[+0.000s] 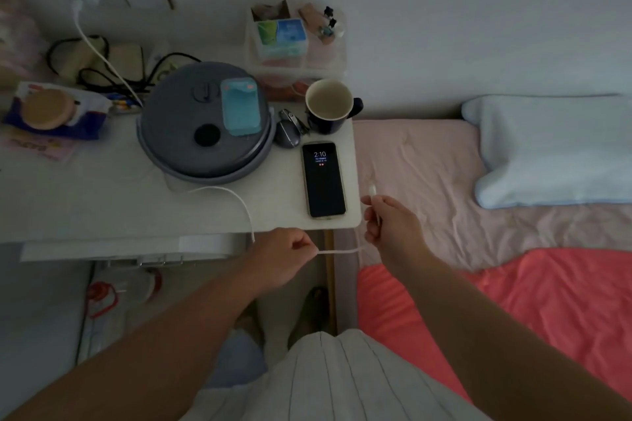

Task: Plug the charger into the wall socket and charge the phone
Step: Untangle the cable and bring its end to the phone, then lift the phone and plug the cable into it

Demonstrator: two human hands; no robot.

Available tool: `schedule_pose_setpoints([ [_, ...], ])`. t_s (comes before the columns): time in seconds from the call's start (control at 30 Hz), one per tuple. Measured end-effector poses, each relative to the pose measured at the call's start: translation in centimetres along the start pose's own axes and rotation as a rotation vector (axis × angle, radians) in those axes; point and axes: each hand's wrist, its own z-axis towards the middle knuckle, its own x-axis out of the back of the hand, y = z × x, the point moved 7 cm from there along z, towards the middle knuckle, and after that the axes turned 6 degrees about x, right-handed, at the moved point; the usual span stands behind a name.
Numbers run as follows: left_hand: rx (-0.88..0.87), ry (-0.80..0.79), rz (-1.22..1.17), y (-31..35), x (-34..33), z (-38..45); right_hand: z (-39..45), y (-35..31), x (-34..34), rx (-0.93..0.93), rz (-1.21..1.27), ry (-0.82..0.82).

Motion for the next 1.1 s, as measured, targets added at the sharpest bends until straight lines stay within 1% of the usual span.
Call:
schedule_pose_setpoints([
  [0.17, 0.077, 0.025, -0.014, -0.8, -0.7, 2.8, 3.4, 1.9, -0.2, 0.019, -0.209, -0.002],
  [0.27, 0.130, 0.085, -0.054, -1.4, -0.5, 4.5, 5.2, 2.5, -0.5, -0.009, -0.221, -0.023],
  [0.37, 0.230, 0.151, -0.245, -1.9, 0.4, 6.2, 6.5, 2.6, -0.9, -0.021, -0.229, -0.041],
  [0.43, 0.306, 0.226, -0.399, -2.5, 1.1, 7.6, 7.4, 2.8, -1.0, -0.029, -0.275, -0.031],
  [0.5, 0.356, 0.276, -0.500, -2.7, 1.7, 9.1, 8.0, 3.0, -1.3, -0.053, -0.308, -0.033],
  [0.6, 0.371, 0.247, -0.521, -2.6, 1.3, 11.3, 9.0, 3.4, -2.1, -0.067, -0.298, -0.061],
  [0.7, 0.442, 0.227, -0.652, -2.7, 0.6, 12.3, 9.7, 3.9, -2.4, -0.093, -0.242, -0.064],
  [0.83, 0.523, 0.242, -0.895, -2.4, 0.2, 11.3, 9.3, 3.7, -2.1, -0.098, -0.110, -0.064],
  [0.87, 0.535, 0.238, -0.925, -2.5, -0.1, 11.1, 9.0, 3.6, -2.1, -0.094, -0.096, -0.067],
  [1.03, 0.558, 0.209, -0.964, -3.1, -0.8, 9.0, 6.7, 3.2, -2.4, -0.084, -0.135, -0.077],
  [1.1, 0.529, 0.194, -0.988, -3.0, -0.7, 8.3, 5.3, 2.7, -2.6, -0.068, -0.156, -0.085],
])
